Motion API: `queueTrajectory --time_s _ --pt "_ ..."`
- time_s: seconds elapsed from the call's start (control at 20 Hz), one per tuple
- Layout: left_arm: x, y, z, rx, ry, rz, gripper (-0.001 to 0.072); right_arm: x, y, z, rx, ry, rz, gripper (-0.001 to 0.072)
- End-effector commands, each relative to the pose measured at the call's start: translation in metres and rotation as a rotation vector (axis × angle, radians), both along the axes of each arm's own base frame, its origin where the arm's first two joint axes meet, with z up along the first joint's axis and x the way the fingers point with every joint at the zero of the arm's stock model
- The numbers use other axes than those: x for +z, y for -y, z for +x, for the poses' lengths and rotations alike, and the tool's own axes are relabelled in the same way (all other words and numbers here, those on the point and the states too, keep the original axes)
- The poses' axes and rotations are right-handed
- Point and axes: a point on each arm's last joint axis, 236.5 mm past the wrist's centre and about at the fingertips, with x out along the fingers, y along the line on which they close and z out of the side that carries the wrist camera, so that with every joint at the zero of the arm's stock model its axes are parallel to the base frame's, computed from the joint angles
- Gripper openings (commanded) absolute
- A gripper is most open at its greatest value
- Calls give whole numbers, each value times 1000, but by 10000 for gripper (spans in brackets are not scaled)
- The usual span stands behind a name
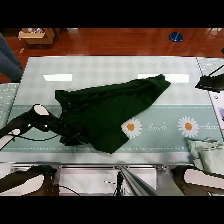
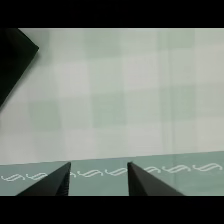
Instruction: Fold the shirts.
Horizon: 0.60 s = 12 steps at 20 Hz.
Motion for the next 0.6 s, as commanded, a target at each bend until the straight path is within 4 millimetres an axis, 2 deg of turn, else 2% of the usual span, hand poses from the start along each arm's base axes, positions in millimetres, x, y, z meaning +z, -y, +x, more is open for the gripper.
queueTrajectory --time_s 0.0,0.15,0.2,0.35,0.55 --pt "-32 -2 42 177 75 109 483 -1 -3 -4 4 -16 13 434" --pt "-40 -17 31 111 71 165 72 -1 -5 -2 1 -10 24 499" --pt "-39 -19 25 85 60 167 34 1 -6 0 -3 3 31 499" --pt "-32 -16 15 20 58 133 32 -1 -12 12 -24 41 85 499" --pt "-12 -14 24 18 147 114 33 -29 -47 32 -23 51 380 500"
